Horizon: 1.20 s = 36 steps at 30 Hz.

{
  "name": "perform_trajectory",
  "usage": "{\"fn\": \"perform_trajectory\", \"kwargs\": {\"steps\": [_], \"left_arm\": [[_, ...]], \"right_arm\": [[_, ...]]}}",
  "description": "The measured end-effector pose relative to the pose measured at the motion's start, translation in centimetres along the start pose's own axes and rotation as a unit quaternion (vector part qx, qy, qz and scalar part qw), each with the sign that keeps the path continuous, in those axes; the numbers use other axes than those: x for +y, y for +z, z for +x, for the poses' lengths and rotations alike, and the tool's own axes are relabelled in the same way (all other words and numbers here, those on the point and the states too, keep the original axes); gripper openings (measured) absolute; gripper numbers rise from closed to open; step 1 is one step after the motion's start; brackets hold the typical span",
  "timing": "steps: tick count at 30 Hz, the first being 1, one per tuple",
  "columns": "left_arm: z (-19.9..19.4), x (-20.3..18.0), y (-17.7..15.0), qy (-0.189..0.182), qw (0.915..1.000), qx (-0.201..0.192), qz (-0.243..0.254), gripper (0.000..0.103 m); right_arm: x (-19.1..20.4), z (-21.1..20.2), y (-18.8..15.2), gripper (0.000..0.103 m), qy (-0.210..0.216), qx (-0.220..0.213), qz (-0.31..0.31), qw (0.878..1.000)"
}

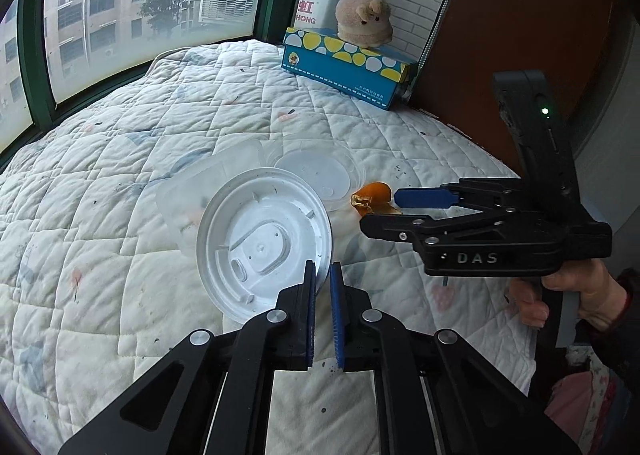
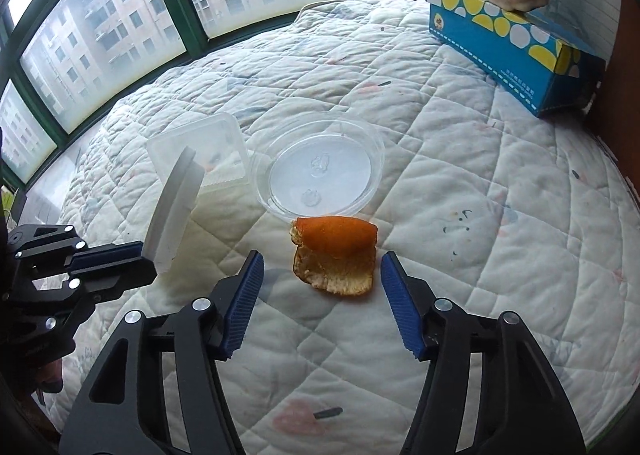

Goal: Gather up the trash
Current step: 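Grasp the orange peel with the right tool while the left tool holds the white lid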

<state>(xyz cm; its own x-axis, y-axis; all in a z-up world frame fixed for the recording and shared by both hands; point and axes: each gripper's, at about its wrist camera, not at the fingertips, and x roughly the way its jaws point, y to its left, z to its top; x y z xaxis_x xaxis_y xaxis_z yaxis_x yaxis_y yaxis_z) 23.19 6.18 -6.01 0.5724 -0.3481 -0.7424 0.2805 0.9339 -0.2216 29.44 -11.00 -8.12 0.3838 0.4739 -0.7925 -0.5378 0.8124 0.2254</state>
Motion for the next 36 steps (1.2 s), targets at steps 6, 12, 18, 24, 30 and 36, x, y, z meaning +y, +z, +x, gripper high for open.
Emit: {"fn": "perform_trajectory", "kwargs": {"steps": [6, 12, 18, 24, 30, 36], "left_arm": [[-1.0, 0.2, -0.1, -0.008, 0.9999, -0.006, -0.008, 0.006], [-1.7, -0.2, 0.0, -0.024, 0.9995, -0.01, -0.02, 0.005], [-2.4, -1.5, -0.1, -0.036, 0.9989, -0.014, -0.025, 0.004], [-3.3, -3.7, -0.1, -0.049, 0.9985, -0.017, -0.019, 0.004], [-4.1, -5.4, 0.0, -0.059, 0.9979, -0.024, -0.015, 0.004], [-5.2, -5.4, -0.1, -0.054, 0.998, -0.03, -0.014, 0.004]], "right_arm": [[-0.6, 0.9, 0.3, 0.047, -0.01, 0.0, 0.014, 1.0], [-1.0, -0.6, -0.3, 0.033, -0.008, -0.01, 0.022, 1.0], [-1.4, -3.2, -1.9, 0.029, -0.001, -0.027, 0.039, 0.999], [-1.7, -6.2, -3.8, 0.024, 0.003, -0.044, 0.05, 0.998], [-2.1, -7.3, -4.9, 0.018, 0.011, -0.041, 0.063, 0.997], [-1.0, -6.7, -5.1, 0.046, 0.025, -0.037, 0.058, 0.997]]}}
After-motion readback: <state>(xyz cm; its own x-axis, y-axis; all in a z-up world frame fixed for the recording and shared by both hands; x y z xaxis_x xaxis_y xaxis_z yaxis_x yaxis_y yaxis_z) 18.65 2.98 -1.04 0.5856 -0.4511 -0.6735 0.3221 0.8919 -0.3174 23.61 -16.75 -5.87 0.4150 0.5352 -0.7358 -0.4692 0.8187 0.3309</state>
